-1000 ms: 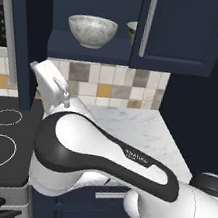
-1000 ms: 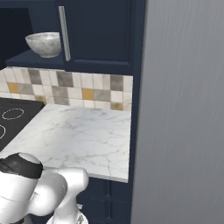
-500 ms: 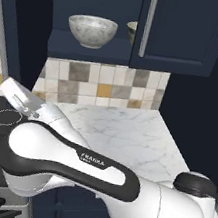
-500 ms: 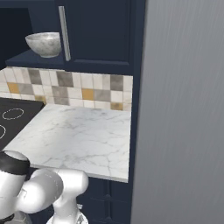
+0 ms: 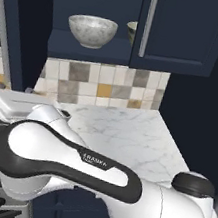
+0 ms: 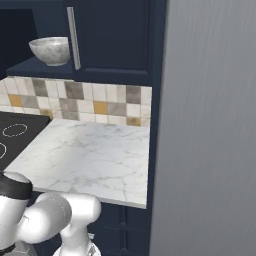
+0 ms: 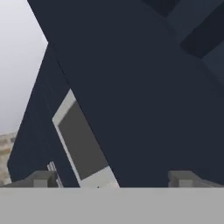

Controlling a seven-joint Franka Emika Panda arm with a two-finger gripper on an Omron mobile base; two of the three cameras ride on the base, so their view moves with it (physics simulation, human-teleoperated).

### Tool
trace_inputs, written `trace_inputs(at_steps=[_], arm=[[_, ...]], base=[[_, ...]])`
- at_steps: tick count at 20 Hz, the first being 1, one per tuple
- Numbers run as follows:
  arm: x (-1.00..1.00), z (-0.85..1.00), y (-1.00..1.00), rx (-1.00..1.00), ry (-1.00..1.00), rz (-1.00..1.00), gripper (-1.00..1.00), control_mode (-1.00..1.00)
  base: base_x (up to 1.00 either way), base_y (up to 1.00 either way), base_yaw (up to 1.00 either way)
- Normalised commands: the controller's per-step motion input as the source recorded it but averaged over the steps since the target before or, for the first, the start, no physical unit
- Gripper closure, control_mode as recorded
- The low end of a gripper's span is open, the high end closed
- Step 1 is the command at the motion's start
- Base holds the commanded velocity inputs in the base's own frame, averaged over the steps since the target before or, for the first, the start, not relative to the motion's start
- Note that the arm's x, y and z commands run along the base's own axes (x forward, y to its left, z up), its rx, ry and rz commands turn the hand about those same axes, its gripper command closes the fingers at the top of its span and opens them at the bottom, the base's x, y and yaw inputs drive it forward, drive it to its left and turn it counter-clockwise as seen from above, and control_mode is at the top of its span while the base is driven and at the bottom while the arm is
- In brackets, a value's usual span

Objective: Open the cabinet. Pick the bowls from the counter and place them in the cabinet. Then close the cabinet.

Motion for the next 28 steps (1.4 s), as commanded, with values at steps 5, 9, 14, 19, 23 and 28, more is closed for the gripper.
trace_inputs(at_steps=[5,9,14,19,23,28], arm=[[-0.96,0.17,0.48,-0.08,-0.22,-0.32,-1.0,-1.0],[-0.16,0.01,0.38,-0.16,-0.04,-0.34,-1.0,-1.0],[0.03,0.0,0.7,-0.25,0.0,-0.41,-1.0,-1.0],[0.02,0.0,0.89,-0.32,0.0,-0.49,-1.0,-1.0],[0.05,0.0,0.23,-0.25,0.03,-0.54,-1.0,-1.0],[0.0,0.0,-0.18,-0.09,0.01,-0.57,-1.0,-1.0]], base=[[0.0,0.0,0.0],[0.0,0.0,0.0],[0.0,0.0,0.0],[0.0,0.0,0.0],[0.0,0.0,0.0],[0.0,0.0,0.0]])
